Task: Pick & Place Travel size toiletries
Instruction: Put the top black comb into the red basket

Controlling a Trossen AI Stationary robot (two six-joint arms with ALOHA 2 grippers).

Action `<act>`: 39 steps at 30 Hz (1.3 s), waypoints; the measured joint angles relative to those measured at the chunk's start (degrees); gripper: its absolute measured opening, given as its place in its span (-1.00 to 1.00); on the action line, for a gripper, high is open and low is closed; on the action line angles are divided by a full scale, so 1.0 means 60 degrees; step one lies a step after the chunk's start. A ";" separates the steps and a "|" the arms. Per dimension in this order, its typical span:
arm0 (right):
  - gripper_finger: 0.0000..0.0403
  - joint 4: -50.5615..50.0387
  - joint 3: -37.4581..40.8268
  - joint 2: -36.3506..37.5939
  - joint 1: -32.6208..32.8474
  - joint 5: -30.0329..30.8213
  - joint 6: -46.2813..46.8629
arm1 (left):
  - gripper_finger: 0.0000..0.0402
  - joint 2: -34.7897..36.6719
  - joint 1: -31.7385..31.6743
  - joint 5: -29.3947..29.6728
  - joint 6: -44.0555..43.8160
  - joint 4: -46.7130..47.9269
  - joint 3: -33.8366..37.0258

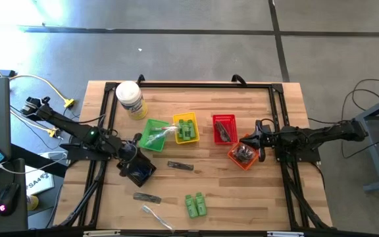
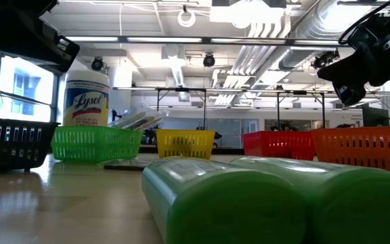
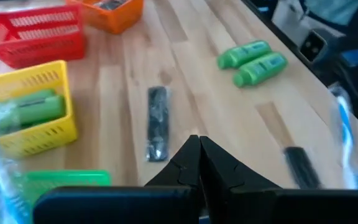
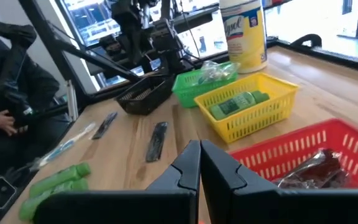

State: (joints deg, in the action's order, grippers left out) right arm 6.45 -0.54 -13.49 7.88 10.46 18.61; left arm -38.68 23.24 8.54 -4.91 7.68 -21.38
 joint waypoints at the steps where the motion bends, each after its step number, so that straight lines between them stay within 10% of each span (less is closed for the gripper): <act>1: -0.98 -0.0020 0.0000 -0.0002 0.0000 -0.0006 0.0130 | -1.00 0.0004 0.0000 0.0131 0.0029 -0.0039 0.0003; 26: -0.98 0.0560 -0.1792 -0.3781 0.1755 0.1036 0.0398 | -1.00 -0.0036 0.0004 0.0955 0.0557 -0.1683 -0.0001; 39: -0.98 0.0380 -0.5852 -0.9828 0.1723 0.0527 0.0105 | -1.00 -0.0036 0.0004 0.0954 0.0550 -0.1603 -0.0001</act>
State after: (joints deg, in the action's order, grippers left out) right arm 8.73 -35.65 -72.45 18.22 13.62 19.24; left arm -38.89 23.27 14.26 -1.61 -1.94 -21.39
